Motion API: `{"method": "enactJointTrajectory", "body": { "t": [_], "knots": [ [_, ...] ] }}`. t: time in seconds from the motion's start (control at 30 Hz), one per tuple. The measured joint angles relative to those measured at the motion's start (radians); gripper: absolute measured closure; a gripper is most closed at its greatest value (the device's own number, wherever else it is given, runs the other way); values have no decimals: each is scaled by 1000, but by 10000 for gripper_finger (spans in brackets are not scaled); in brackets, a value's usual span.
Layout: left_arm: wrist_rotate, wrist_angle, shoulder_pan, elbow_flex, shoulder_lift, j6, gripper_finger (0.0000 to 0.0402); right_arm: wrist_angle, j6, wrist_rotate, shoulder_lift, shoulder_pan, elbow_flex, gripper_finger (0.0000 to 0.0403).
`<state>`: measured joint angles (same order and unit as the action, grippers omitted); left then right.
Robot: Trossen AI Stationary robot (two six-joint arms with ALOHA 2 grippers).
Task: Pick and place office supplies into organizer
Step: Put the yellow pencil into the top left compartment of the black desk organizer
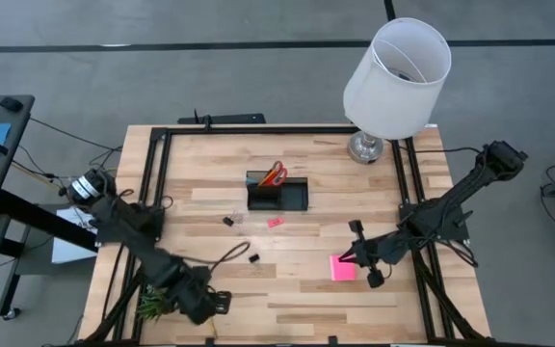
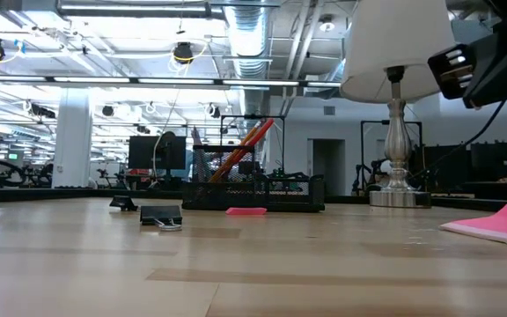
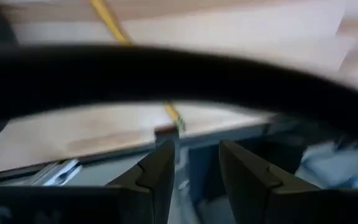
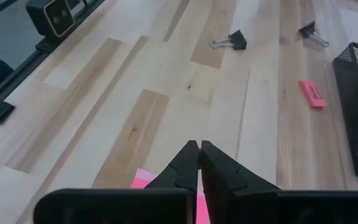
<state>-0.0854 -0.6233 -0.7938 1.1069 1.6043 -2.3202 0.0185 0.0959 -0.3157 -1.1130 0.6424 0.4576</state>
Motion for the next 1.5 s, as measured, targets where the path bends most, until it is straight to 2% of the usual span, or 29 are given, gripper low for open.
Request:
{"method": "enactJointTrajectory", "body": {
  "t": [0.1, 0.3, 0.57, 0.73, 0.97, 1.1, 1.2, 1.33, 1.43, 1.5],
  "knots": [
    [80, -54, -49, 0, 2, -55, 286, -2, -27, 0, 0, -19, 0, 396],
    [86, -98, -50, -1, 92, -41, 286, -5, -53, 2, 0, -68, 0, 396],
    [-40, -63, -47, 1, 233, -22, 286, -34, -79, 20, 0, -124, 0, 396],
    [56, -39, -49, 3, 253, -23, 286, -45, -82, 54, 0, -146, 0, 396],
    [94, -105, -44, 49, 260, -23, 286, -64, -105, 57, 0, -175, 0, 396],
    [196, -110, -37, 63, 260, -12, 286, -64, -106, 57, 0, -189, 0, 396],
    [221, -108, -20, 64, 259, 88, 286, -65, -108, 57, 0, -199, 0, 396],
    [159, -112, 2, 63, 259, 366, 286, -65, -149, 76, 0, -207, 0, 396],
    [162, -87, 15, 64, 259, 598, 286, -65, -176, 113, 0, -207, 0, 396],
    [174, -101, 24, 80, 261, 651, 286, -65, -183, 119, 0, -206, 0, 396]
  ]
}}
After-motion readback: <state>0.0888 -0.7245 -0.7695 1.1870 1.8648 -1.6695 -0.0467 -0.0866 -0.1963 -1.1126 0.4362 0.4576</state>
